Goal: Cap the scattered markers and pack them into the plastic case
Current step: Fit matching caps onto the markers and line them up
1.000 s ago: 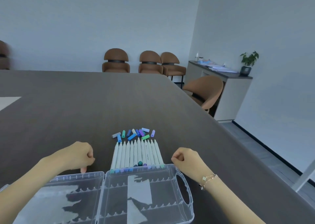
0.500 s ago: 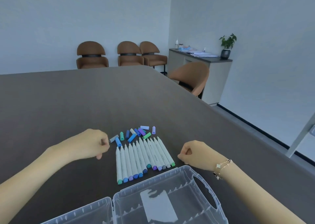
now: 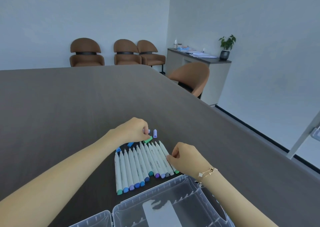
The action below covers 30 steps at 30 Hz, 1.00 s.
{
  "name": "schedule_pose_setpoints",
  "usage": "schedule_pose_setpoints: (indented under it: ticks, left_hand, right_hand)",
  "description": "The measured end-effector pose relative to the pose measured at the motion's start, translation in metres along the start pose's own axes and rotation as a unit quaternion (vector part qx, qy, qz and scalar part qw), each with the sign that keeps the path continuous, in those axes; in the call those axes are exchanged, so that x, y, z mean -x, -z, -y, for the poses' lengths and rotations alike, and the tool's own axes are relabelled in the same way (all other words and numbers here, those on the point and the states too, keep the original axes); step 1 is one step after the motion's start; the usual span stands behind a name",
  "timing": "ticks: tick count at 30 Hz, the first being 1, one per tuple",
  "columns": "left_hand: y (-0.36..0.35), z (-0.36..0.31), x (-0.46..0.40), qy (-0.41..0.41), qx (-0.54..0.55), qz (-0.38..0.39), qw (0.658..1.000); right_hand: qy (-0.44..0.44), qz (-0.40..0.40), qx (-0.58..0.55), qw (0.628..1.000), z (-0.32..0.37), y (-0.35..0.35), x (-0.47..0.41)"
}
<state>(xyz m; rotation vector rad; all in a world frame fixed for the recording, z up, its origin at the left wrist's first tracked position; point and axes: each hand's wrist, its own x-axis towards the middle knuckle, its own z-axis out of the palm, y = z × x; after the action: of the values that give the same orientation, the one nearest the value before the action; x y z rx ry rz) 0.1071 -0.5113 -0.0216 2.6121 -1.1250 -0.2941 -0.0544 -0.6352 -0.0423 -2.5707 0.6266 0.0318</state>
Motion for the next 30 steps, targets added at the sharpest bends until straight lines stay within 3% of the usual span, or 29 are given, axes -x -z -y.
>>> schedule_pose_setpoints:
  ticks: [6,12,19,23,28,30]
  left_hand:
    - [-0.004,-0.005,-0.017,0.031,-0.023,0.049,0.998]
    - [-0.005,-0.023,-0.012,0.059,-0.05,0.035,0.996]
    - [0.016,-0.036,0.0,0.084,0.136,0.03,0.987]
    - [0.019,-0.036,0.01,0.132,0.361,0.09,0.919]
    - [0.011,-0.029,0.011,0.166,0.443,0.057,0.879]
    - [0.011,-0.029,0.01,0.18,0.489,0.051,0.852]
  right_hand:
    - [-0.029,0.0,0.059,0.998,0.003,0.001,0.002]
    - [-0.045,0.011,0.046,0.998,0.0,0.005,0.014]
    - [-0.023,-0.006,-0.14,0.99,-0.011,0.017,0.025]
    - [0.023,-0.045,-0.242,0.969,-0.012,0.017,0.03]
    - [0.001,0.091,-0.326,0.941,-0.007,0.018,0.034]
    - [0.01,0.109,-0.342,0.933,-0.005,0.019,0.034]
